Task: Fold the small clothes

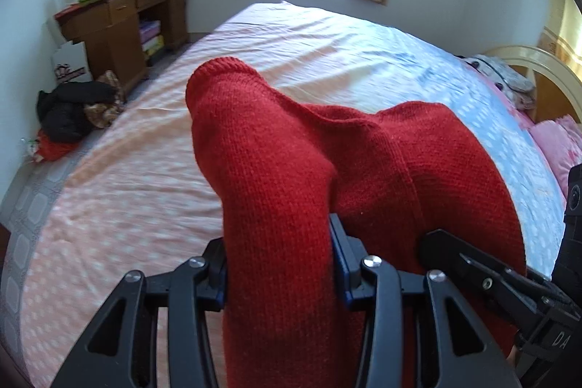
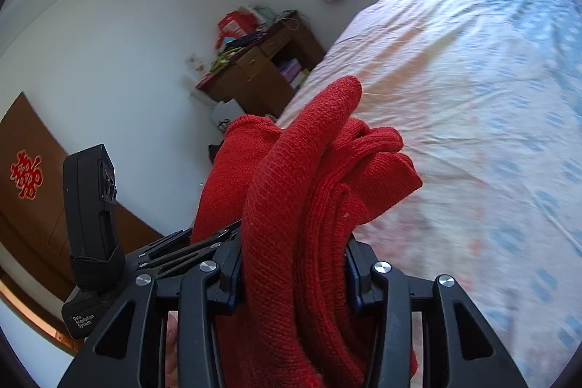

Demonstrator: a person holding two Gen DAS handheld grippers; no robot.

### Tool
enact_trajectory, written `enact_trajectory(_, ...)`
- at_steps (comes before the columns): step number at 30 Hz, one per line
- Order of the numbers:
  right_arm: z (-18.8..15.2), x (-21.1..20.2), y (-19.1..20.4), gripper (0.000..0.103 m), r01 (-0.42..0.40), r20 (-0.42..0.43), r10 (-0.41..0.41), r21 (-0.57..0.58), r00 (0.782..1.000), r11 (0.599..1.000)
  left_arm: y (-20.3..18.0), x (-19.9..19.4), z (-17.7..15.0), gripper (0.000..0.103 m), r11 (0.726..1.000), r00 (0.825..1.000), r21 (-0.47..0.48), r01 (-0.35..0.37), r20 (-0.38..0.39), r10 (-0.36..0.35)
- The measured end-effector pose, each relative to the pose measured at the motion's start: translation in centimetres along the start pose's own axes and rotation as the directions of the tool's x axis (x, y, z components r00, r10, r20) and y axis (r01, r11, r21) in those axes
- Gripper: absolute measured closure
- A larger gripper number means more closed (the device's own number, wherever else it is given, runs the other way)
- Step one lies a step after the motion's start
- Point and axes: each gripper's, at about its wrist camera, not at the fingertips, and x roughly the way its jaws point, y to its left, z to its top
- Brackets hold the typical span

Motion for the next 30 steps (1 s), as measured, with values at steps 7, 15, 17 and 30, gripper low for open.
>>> enact_trajectory(7,-0.2,4.2,0.7,0.059,0.048,0.078,-0.039,-0.11,0.996,0.993,1.6,2.4,1.1,0.058,0.998,0.997,0.047,-0.045,0.069,0.042)
enact_trajectory(15,-0.1,10.6,-4.6,0.057,0.167,0.005,-0.167,-0.059,0.986,0.984,3.8,8.7,0.7,0.053,0.998,0.998,-0.002,-0.056,0.028,0.056)
enact_trajectory(17,0.1,11.2,-4.8,0.05,0.188,-0.013,-0.189,-0.06,0.982,0.98,4.3,9.1,0.9,0.042,0.997,0.998,-0.028,-0.071,-0.001,0.071)
enact_trajectory(30,-2.2,2.4,-6.1,0.03,0.076,0.057,-0.077,0.027,0.995,0.997,5.3,3.4,-2.6,0.02,0.993,0.995,-0.072,-0.096,0.022,0.098)
